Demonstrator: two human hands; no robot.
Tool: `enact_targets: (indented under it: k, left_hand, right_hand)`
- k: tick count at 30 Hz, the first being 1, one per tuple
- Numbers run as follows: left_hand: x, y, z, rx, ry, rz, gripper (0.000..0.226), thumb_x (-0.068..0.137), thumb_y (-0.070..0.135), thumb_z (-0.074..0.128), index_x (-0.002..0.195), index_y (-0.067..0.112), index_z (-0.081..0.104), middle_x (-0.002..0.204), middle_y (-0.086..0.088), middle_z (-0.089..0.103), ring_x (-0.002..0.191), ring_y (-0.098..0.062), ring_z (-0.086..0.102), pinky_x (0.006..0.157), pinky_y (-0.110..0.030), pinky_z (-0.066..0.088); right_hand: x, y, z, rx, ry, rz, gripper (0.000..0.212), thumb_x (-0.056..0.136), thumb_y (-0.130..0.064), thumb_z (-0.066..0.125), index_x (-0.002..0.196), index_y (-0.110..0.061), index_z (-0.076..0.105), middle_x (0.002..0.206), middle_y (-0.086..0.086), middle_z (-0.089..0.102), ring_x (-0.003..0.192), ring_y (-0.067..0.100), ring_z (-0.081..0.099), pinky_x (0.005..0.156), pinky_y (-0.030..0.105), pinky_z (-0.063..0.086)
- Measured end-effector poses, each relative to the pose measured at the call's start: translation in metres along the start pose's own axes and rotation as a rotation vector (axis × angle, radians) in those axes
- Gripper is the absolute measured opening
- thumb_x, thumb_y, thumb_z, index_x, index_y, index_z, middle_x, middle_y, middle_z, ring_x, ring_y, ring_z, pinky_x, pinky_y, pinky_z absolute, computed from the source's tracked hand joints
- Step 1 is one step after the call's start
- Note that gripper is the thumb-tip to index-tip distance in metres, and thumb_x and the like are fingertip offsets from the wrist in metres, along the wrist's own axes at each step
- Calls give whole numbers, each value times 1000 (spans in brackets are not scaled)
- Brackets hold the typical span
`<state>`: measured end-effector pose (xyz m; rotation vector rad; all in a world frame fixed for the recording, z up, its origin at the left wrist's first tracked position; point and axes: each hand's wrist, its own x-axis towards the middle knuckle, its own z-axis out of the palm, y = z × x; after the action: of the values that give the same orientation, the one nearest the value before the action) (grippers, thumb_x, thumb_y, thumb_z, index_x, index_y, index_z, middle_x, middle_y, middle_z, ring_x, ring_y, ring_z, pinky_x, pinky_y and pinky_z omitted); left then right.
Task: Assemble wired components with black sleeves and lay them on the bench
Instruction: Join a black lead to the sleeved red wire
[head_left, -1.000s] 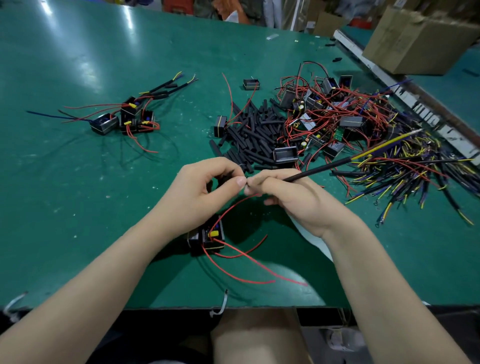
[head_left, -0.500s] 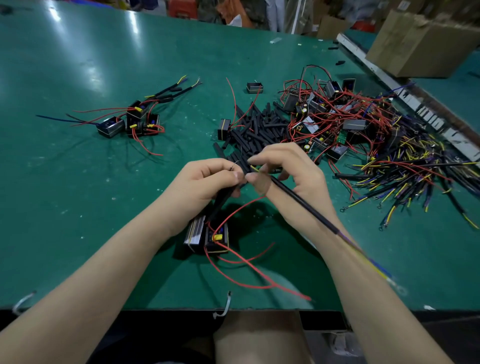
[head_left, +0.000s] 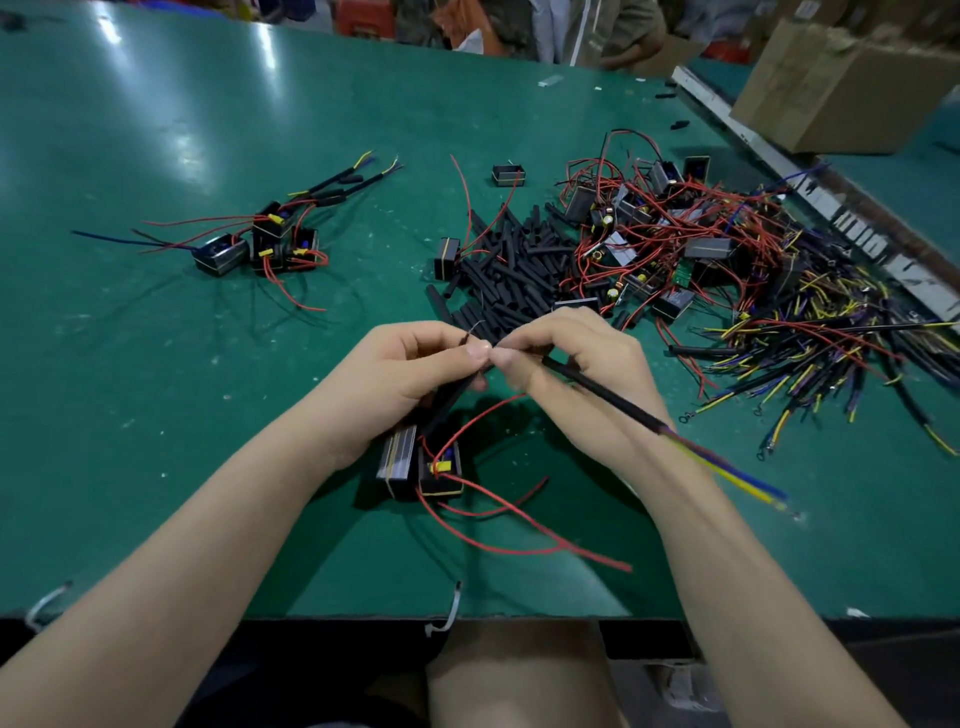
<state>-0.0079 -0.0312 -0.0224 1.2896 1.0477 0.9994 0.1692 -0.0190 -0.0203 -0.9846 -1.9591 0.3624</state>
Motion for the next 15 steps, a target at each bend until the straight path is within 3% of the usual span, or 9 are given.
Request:
enact_targets:
  k: [3,7,10,13,15]
  left_hand:
    - [-1,-4,-2,199,57,202,17,81,36,67,76,19,68,69,6,65,68,-13,50,66,-27,39]
    - [-1,-6,-2,620,173,510,12,85,26,63,81,15,68,71,6,63,68,-4,53,65,-23,42]
    - [-1,-8,1,866,191,686,13,86,17,63,83,6,69,76,1,64,72,-13,54,69,-26,43]
    - [-1,-8,2,899,198,703,13,86,16,63,83,6,69,76,-1,64,72,-13,54,69,-21,42]
    - [1,-7,0,804,228,621,12,86,17,64,81,7,69,73,1,64,68,-4,53,66,-10,38]
  right_hand:
    - [1,-4,-1,150,-127,260,8,85,-28,66,78,-25,67,73,-14,61,74,3,56,72,13,41]
    - [2,-10,0,465,-194,544,17,87,-15,65,71,-19,67,63,-5,60,59,2,53,55,9,38]
    - [4,-10,3,434,-259,692,18,70,-29,56,57,-18,62,68,3,62,61,9,55,52,21,35]
    - [5,-4,2,413,-283,721,22,75,-30,60,69,-9,66,64,-2,58,62,12,58,51,26,30]
    - [6,-1,0,500,-283,725,14,87,-23,62,76,-19,69,65,-9,62,57,6,57,47,19,31]
